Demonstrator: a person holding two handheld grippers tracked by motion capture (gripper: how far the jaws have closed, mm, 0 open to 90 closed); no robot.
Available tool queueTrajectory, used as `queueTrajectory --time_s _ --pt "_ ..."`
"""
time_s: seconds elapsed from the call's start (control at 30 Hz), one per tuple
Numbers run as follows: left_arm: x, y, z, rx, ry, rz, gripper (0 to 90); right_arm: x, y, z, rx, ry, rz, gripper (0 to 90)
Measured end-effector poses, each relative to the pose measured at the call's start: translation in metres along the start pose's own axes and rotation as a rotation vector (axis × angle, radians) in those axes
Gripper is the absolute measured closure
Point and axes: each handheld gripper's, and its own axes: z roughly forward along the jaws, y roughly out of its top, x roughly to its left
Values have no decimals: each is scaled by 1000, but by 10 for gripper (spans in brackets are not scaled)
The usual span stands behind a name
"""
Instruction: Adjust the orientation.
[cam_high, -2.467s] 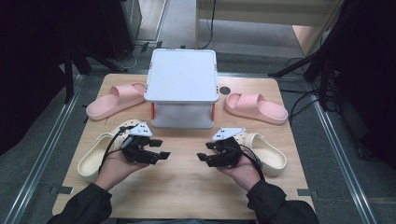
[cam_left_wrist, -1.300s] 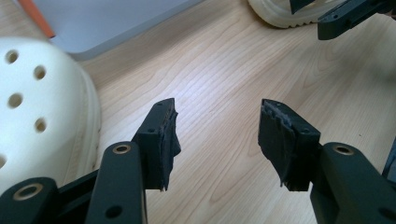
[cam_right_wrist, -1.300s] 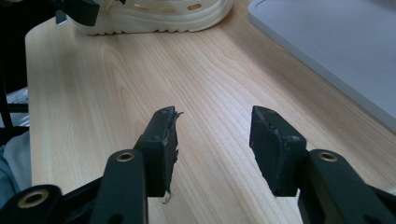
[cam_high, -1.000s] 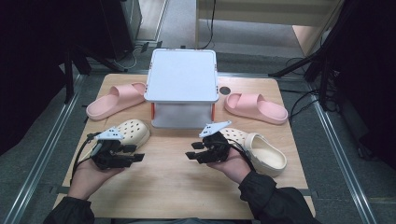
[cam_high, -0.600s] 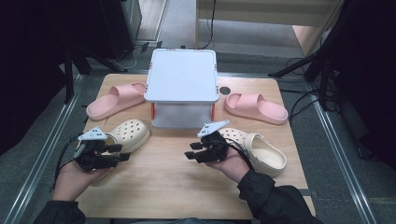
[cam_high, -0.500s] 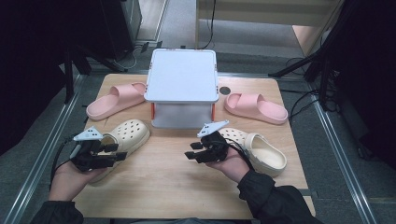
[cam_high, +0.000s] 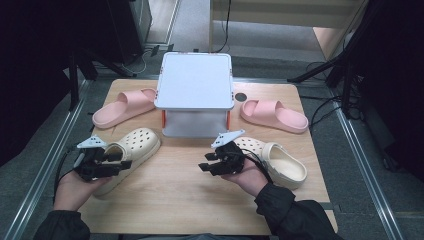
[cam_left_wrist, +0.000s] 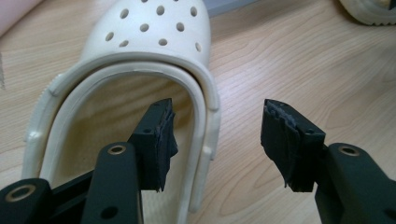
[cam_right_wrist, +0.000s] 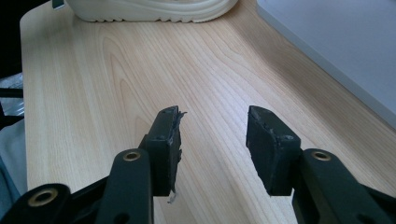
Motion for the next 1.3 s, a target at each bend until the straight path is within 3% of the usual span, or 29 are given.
queueTrajectory --time_s 0.33,0.43,0.47,0.5,0.57,0.73,0.87,1.0,1.1,1.13,1.3 --pt "0 6 19 6 -9 22 447 1 -5 -3 7 -18 3 555" --pt "4 8 24 16 -29 8 556 1 -8 -5 3 -30 8 554" --pt "7 9 25 22 -44 -4 556 1 -8 -5 3 -30 8 554" --pt "10 11 25 6 -56 -26 626 1 -10 -7 3 -34 14 554" --pt "12 14 24 19 -46 -34 717 0 -12 -9 3 -40 21 560" --pt "18 19 21 31 -63 -68 748 0 -15 -12 -1 -47 31 564" --pt "20 22 16 32 -55 -63 765 0 -18 -15 -8 -54 38 564" --pt "13 28 11 6 -69 -50 765 -1 -20 -17 -14 -60 42 564" --pt "-2 37 11 2 -73 1 767 -1 -22 -20 -18 -65 47 564" --pt "-2 37 11 2 -73 1 767 -1 -22 -20 -18 -65 47 564" --pt "-20 48 18 0 -138 42 765 0 -26 -24 -23 -77 55 563"
